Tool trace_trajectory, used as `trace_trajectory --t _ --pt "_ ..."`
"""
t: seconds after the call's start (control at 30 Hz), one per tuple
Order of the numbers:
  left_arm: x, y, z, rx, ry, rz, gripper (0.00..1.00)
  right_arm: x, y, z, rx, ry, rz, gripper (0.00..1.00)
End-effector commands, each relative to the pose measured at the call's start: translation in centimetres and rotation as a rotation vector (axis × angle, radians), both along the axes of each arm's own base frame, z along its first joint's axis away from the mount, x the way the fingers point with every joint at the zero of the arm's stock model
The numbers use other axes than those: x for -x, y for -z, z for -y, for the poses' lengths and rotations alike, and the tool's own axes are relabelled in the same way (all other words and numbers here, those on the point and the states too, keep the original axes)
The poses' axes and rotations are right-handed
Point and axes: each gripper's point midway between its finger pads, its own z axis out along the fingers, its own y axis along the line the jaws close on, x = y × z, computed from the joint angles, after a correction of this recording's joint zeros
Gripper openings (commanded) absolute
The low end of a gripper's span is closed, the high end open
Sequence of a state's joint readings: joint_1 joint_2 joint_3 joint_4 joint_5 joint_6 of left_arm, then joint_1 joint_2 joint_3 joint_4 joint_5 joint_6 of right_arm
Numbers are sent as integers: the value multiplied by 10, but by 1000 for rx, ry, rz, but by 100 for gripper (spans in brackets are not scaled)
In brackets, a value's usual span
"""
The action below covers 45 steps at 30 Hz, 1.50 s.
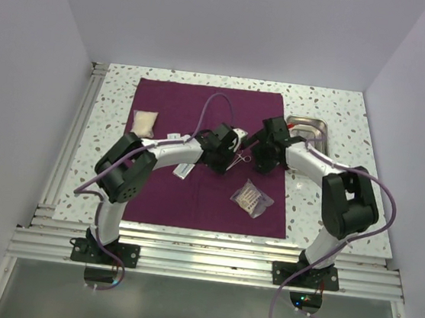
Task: Prepare the surgical pack
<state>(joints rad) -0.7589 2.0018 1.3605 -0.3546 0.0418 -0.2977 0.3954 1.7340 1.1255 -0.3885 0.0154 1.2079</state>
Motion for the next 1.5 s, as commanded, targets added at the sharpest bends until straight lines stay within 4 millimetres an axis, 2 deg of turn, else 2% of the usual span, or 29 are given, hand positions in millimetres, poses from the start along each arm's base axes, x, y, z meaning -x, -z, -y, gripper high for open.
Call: trace_trajectory --t 0.0,0.3,0.43,0.47,0.57,0.7,0.8,0.87,0.9,0.97,1.03,1.1,1.17,1.2,1.23,1.33,1.47 --pt "-1 -32 15 86 5 29 0 -4 3 -14 -69 4 4 81" --pt "-7 -48 20 136 -12 72 0 -2 20 -23 -91 -11 -43 79" --pt "-9 -52 23 152 -11 81 0 0 28 -31 -121 -21 -65 74" --pt "-9 -54 24 157 -13 84 0 1 30 -35 -131 -27 -70 67" --pt "-10 -57 25 167 -12 90 0 1 32 -40 -140 -35 -72 61" --pt "-11 -60 27 179 -11 94 0 1 33 -44 -129 -41 -70 59" --pt "-11 -62 27 184 -12 98 0 1 35 -46 -125 -46 -70 52" --pt "-11 -65 28 190 -13 103 0 3 38 -47 -125 -49 -79 44" --pt "-12 -66 28 192 -16 107 0 3 39 -48 -128 -50 -78 31" --pt "-12 -67 28 194 -18 107 0 4 39 -47 -120 -48 -74 18" --pt "-12 -68 27 196 -23 107 0 4 38 -45 -109 -43 -71 7" --pt "-12 -71 27 199 -29 115 0 4 37 -44 -100 -46 -68 1" --pt "-14 -81 24 213 -48 142 9 2 34 -41 -83 -51 -54 0" --pt "-14 -85 22 222 -57 152 16 3 34 -40 -73 -60 -54 0" --pt "-11 -95 18 236 -64 171 31 2 32 -40 -67 -64 -48 0" --pt "-10 -118 8 260 -90 222 50 0 26 -35 -32 -75 -26 0" --pt "-12 -145 -13 255 -154 303 58 -7 13 -24 63 -116 22 0"
